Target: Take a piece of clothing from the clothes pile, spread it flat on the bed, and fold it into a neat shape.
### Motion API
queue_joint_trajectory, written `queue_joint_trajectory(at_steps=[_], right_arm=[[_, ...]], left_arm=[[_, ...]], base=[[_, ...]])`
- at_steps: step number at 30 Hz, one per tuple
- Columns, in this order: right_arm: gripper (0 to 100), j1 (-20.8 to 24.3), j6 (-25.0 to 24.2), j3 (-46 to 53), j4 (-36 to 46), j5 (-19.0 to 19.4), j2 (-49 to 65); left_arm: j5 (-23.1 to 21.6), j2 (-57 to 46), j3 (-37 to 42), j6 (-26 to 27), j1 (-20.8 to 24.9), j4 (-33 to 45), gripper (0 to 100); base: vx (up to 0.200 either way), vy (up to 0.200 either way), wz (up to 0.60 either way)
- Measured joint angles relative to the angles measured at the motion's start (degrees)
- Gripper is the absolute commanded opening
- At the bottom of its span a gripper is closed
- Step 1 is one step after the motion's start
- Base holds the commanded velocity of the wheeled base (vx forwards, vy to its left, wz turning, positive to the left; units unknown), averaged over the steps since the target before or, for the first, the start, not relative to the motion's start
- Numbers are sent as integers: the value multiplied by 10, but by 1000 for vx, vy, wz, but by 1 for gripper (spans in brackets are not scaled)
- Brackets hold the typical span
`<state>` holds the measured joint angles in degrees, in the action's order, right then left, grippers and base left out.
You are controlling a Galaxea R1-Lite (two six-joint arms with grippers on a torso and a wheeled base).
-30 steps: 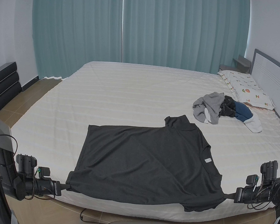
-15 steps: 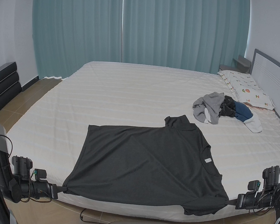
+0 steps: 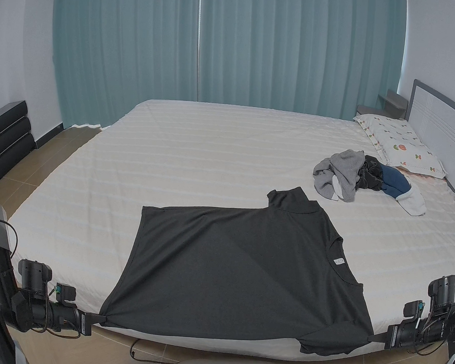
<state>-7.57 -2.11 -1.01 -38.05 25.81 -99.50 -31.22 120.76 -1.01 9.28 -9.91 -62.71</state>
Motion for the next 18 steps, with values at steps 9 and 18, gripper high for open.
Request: queue_joint_trajectory(at_steps=[9, 18], right_arm=[[0, -2, 29, 0, 29, 0, 5], [0, -2, 36, 0, 32, 0, 13]], left_arm=[[3, -1, 0, 7, -3, 7, 0], [4, -5, 0, 3, -3, 33, 0]], base=[[0, 0, 0], [0, 0, 0]])
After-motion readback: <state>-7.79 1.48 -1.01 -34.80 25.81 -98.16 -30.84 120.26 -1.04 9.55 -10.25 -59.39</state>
